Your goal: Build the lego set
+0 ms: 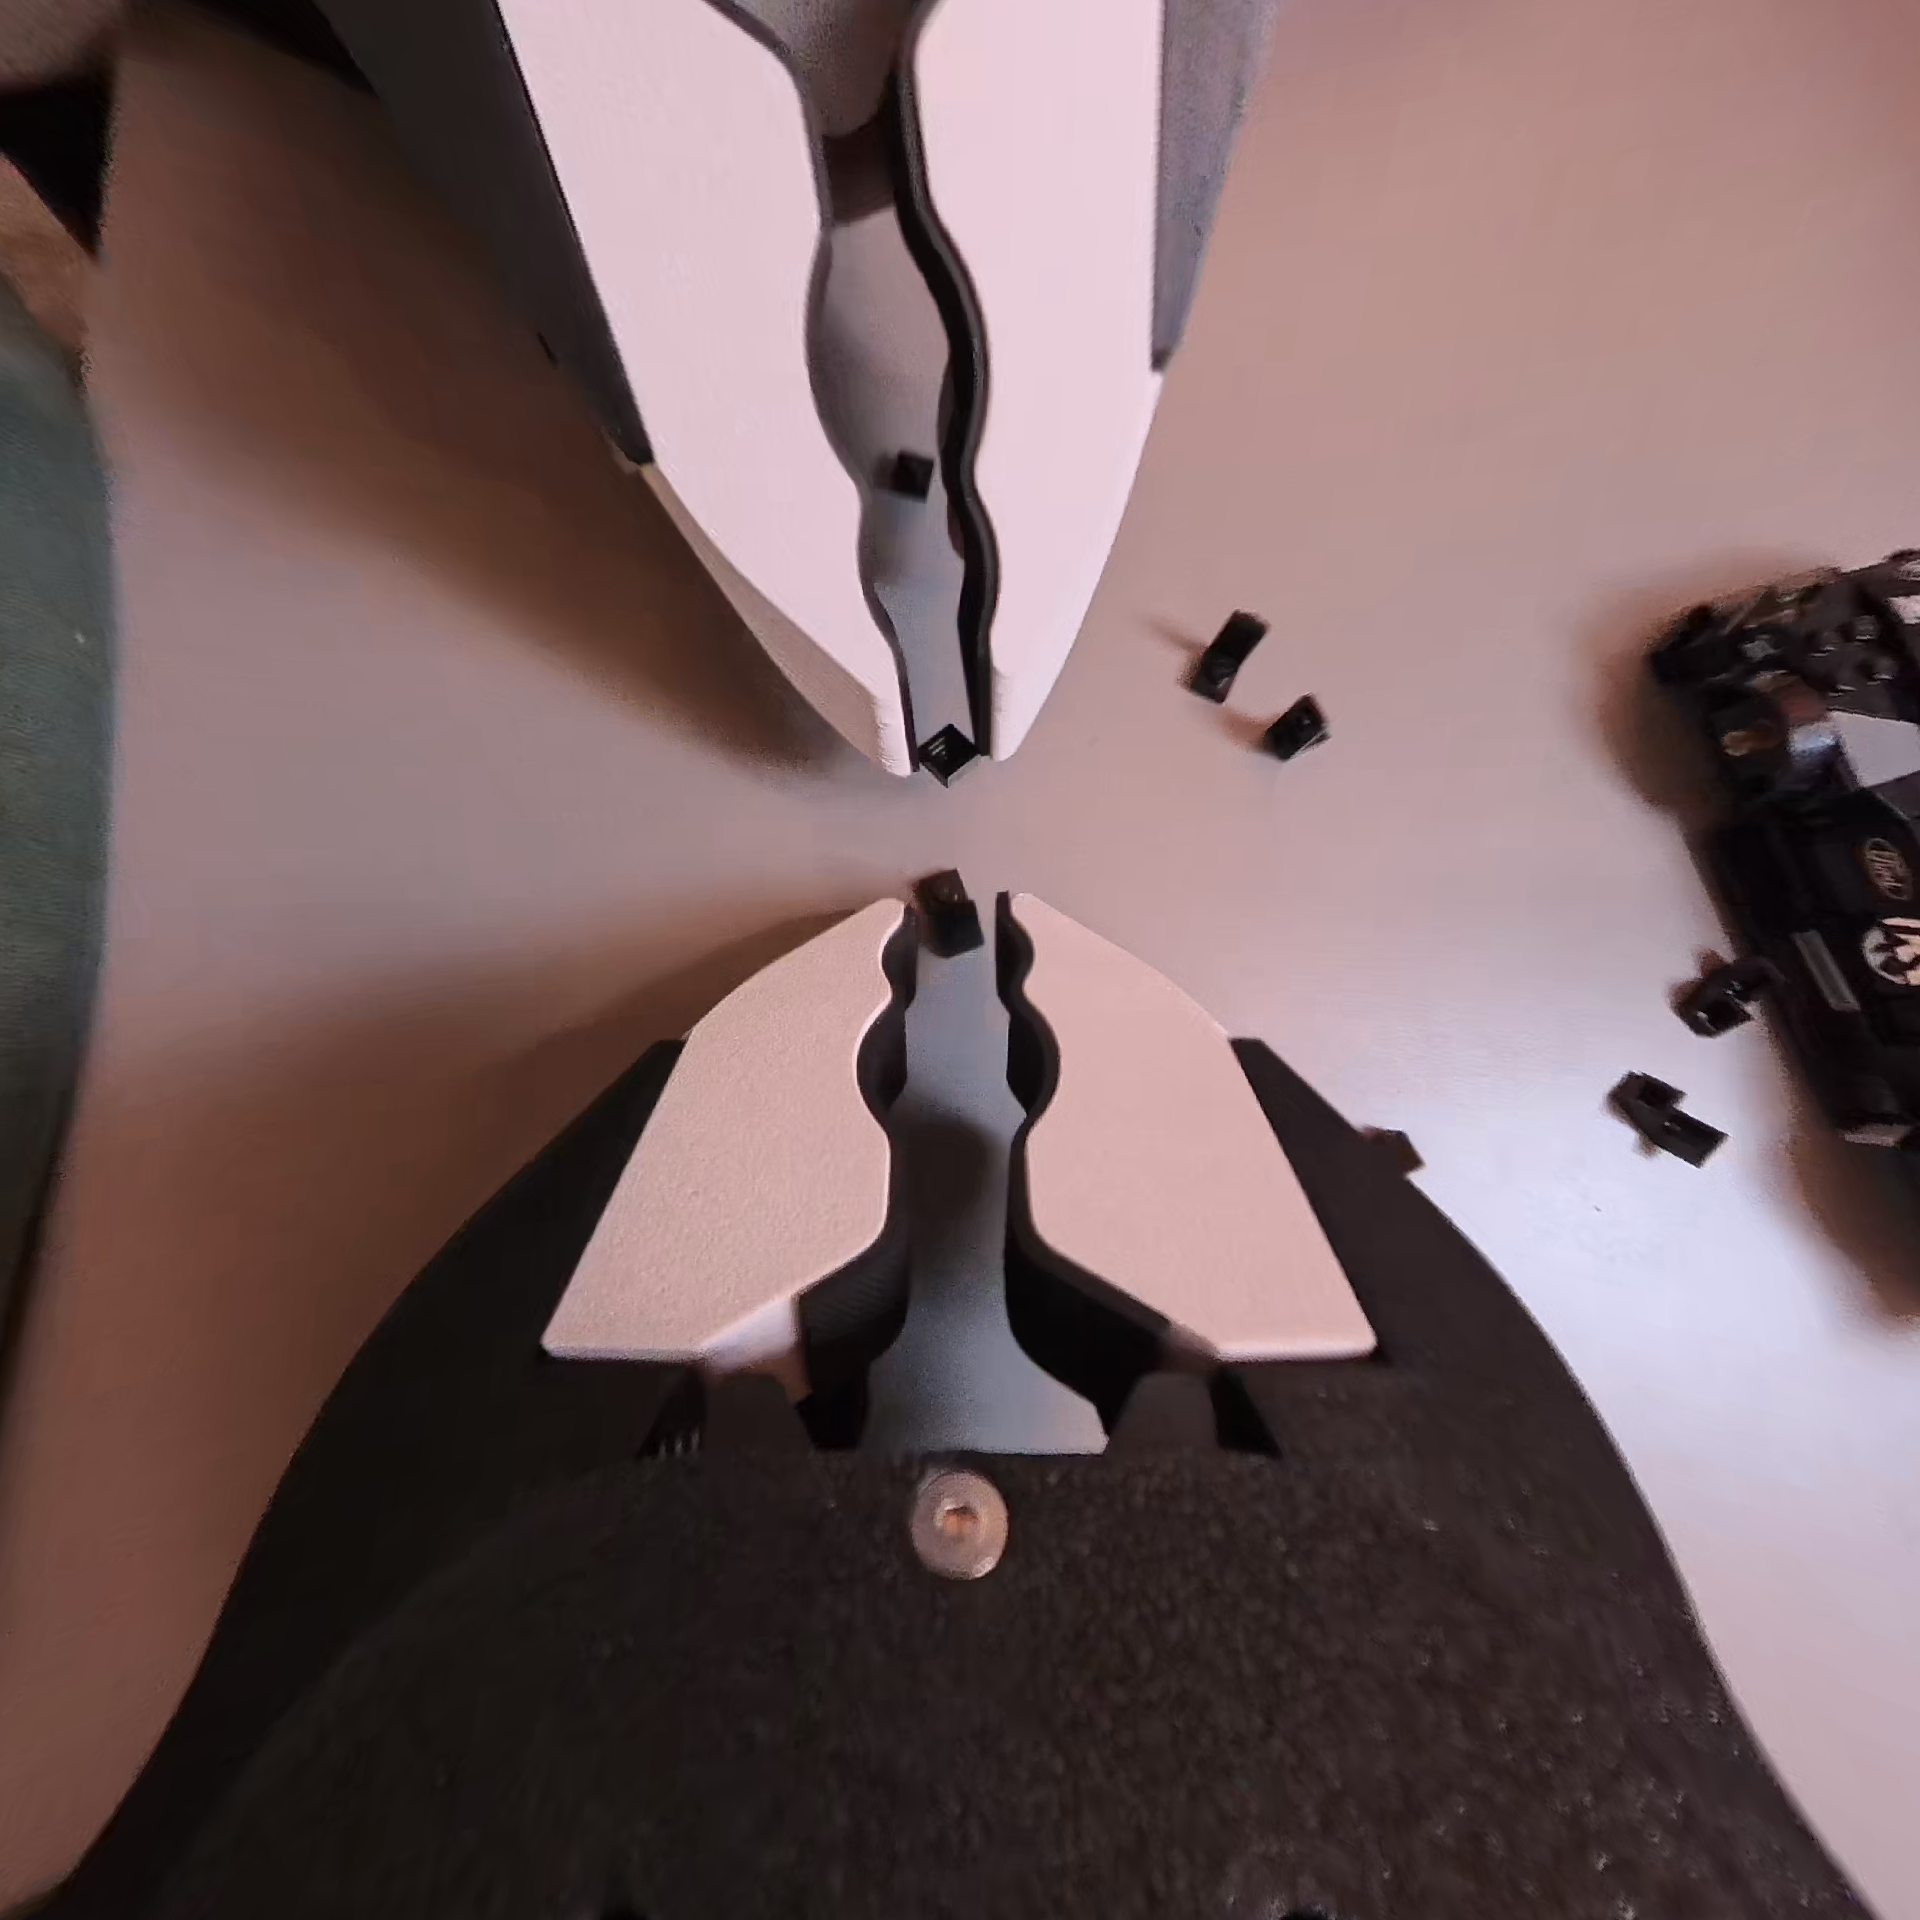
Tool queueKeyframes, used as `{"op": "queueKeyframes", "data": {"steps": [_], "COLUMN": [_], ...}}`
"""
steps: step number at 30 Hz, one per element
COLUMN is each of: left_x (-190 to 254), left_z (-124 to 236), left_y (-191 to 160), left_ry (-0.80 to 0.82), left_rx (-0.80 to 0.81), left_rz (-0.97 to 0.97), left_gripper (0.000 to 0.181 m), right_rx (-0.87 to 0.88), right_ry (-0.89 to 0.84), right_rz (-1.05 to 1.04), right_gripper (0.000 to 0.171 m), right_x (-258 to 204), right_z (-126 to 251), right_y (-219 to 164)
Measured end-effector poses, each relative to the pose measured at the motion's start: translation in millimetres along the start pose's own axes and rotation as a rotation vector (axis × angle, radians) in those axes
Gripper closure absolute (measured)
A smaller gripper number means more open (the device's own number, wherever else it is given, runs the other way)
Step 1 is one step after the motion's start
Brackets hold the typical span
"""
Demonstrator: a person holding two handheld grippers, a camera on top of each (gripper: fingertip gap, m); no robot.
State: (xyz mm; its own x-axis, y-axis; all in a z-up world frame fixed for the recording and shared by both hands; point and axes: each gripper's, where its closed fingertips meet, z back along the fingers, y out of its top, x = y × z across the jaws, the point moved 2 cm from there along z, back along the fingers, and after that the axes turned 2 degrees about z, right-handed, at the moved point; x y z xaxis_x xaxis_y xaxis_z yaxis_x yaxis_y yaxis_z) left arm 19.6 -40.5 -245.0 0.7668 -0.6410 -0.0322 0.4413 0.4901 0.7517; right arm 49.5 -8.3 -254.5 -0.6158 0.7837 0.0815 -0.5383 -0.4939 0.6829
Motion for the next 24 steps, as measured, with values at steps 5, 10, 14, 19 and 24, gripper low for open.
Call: {"op": "queueKeyframes", "data": {"steps": [5, 10, 14, 19, 24], "left_x": [-2, 3, 6, 10, 11], "left_z": [28, 53, 62, 62, 60], "left_y": [38, 65, 73, 74, 72], "left_ry": [0.085, 0.209, 0.317, 0.374, 0.406], "left_rx": [0.316, 0.541, 0.597, 0.594, 0.573], "left_rz": [-0.109, -0.253, -0.369, -0.452, -0.508], "left_gripper": [0.171, 0.17, 0.171, 0.171, 0.171], "right_rx": [0.289, 0.647, 0.806, 0.805, 0.82], "right_ry": [0.128, 0.399, 0.563, 0.628, 0.694], "right_rz": [-0.203, -0.536, -0.754, -0.825, -0.86], "right_gripper": [0.152, 0.15, 0.152, 0.153, 0.162], "right_x": [0, 1, 5, 1, -2], "right_z": [28, 61, 73, 65, 65], "right_y": [31, 66, 77, 78, 80]}}
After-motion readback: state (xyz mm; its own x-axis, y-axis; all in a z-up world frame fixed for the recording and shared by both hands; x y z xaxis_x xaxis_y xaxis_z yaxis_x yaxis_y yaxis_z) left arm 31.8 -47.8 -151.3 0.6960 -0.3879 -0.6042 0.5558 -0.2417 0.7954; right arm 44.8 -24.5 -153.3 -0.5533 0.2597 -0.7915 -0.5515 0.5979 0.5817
